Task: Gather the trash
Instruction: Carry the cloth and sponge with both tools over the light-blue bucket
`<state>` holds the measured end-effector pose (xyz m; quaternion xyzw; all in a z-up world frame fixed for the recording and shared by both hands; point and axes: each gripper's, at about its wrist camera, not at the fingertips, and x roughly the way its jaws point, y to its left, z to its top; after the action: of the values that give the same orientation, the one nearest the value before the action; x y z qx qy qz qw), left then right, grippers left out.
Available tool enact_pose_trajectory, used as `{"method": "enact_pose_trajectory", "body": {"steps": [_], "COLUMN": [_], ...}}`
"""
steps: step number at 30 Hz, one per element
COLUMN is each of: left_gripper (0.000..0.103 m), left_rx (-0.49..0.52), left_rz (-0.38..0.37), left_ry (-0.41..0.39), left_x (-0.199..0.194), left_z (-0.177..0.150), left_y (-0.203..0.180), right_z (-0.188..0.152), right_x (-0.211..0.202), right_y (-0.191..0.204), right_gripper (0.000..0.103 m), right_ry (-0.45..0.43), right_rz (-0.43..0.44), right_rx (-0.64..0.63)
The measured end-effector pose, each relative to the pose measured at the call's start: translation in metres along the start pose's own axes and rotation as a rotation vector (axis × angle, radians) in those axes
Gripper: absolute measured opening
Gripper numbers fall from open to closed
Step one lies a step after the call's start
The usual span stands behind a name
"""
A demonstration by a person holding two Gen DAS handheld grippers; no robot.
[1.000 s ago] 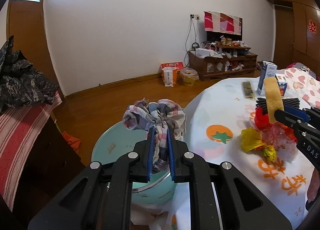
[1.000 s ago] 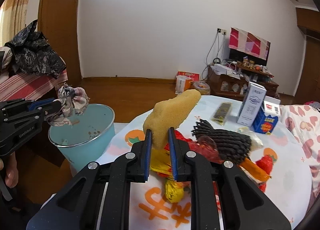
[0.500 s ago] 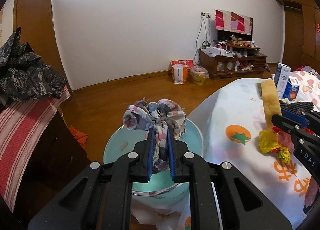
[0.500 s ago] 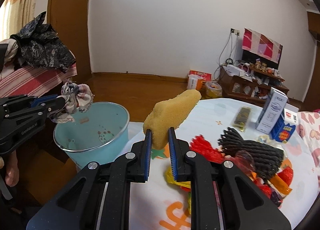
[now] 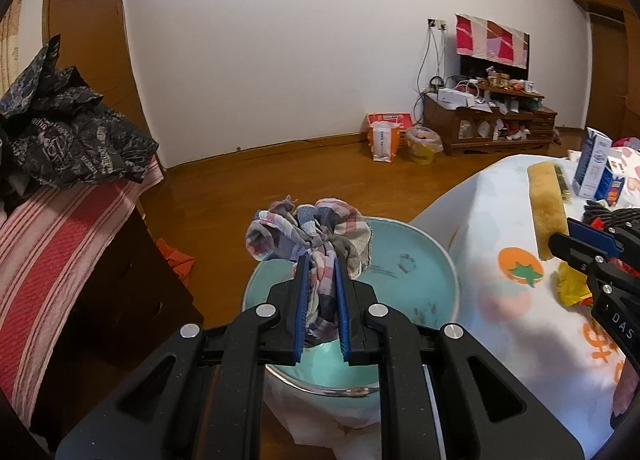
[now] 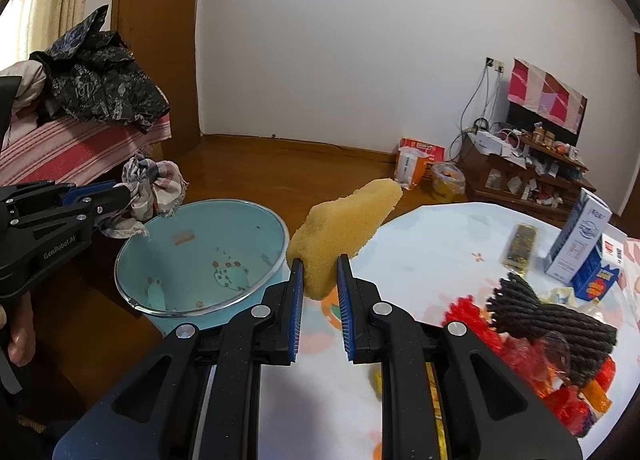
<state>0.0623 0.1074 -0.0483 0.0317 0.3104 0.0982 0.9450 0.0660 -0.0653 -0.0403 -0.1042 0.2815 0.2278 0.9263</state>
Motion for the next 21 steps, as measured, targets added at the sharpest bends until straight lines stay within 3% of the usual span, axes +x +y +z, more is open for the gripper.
{"method": "enact_pose_trajectory", "body": {"steps": [21], "left_gripper": [0.013], "left_rx": [-0.034], "left_rz": [0.056], "left_ry": [0.035], "left_x": [0.012], "left_z": [-0.006], "left_y": [0.029], "right_z": [0.011], "right_x": [0.039], "right_y": [0.035], "right_gripper": [0.017], "right_ry": [0.029], "right_rz": [0.077], "right_rx": [-0.067]}}
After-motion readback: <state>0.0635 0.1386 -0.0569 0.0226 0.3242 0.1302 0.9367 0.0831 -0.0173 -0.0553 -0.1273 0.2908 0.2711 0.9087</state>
